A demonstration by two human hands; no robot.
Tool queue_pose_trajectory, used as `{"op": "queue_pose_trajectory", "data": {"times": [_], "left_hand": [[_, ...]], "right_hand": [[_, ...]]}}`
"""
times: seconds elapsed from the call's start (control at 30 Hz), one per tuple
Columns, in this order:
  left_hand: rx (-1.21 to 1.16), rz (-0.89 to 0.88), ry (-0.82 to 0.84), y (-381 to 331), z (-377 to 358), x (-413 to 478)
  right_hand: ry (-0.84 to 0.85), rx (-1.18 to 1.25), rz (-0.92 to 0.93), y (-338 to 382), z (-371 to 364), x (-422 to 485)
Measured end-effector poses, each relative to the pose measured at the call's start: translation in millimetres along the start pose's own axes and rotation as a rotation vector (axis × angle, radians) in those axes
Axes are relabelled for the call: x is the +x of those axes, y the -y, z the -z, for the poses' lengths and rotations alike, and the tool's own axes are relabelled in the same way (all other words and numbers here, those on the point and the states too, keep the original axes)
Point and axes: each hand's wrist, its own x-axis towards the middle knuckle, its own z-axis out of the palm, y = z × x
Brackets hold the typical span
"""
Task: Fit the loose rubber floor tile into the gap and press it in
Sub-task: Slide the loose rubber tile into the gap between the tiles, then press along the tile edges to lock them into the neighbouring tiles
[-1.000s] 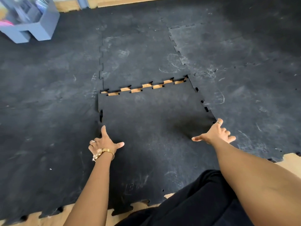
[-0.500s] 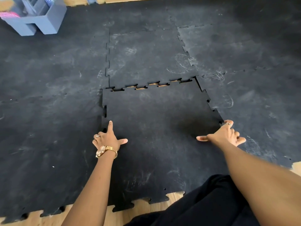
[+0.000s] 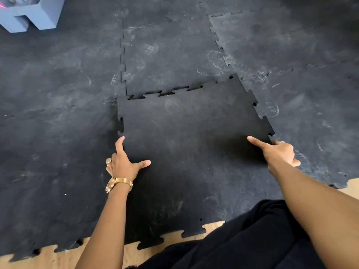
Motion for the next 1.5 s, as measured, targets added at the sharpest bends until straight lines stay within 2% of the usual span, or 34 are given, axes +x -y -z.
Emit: {"op": "queue_pose_trajectory", "data": {"times": [0.13,0.27,0.33,0.47,0.6,0.73,0.83,0.97,1.03,1.1,1.13,1.2,1.3,1.5], "left_hand": [[0.012,0.002,0.020,-10.6,-5.2,6.4],[0.173,0.064,0.159,-23.5,-6.7,19.7],[0.280,0.109,0.184,-32.0,-7.6,19.8],[0.477,0.100,0.128,-53.6,-11.2,6.8],[0.565,-0.058,0.130,-81.4,-25.3,-0.5],[0.643,-0.421,0.189,-130.3,-58.1,-1.7],[0.690,-0.675,0.302,-178.4,-80.4,3.1],[0.852,-0.937,0.476,-236.1,-103.4,9.3],[0.944,-1.031,0.524,-259.4,-116.5,6.2],[0.995,-1.070,0.558,-274.4,-131.5,-1.6],[1.019,-1.079,0.581,-279.2,-139.5,-5.4],[1.052,-1.065,0.632,-280.8,-156.5,-12.1],[1.024,-1.026,0.662,-277.8,-168.9,-11.4],[1.079,-0.984,0.687,-277.8,-180.6,-6.6]], "right_hand": [[-0.009,0.019,0.016,8.8,-5.4,9.9],[0.101,-0.246,0.038,14.6,-21.3,14.8],[0.080,-0.346,0.068,16.3,-27.4,12.1],[-0.002,-0.212,0.092,19.6,-34.2,4.2],[0.042,-0.279,0.159,23.0,-44.2,-5.6],[0.131,-0.370,0.224,23.2,-37.6,-8.7],[0.212,-0.552,0.272,20.7,-35.9,-13.6],[0.357,-0.694,0.132,20.6,-46.0,-27.7],[0.349,-0.657,-0.032,20.6,-49.8,-36.9],[0.299,-0.568,-0.202,17.8,-50.5,-39.7],[0.285,-0.566,-0.227,14.7,-50.5,-38.7],[0.239,-0.639,-0.166,4.7,-48.6,-36.7],[0.194,-0.754,0.020,-6.2,-42.9,-31.1],[0.284,-0.643,0.071,-17.3,-43.8,-21.1]]}}
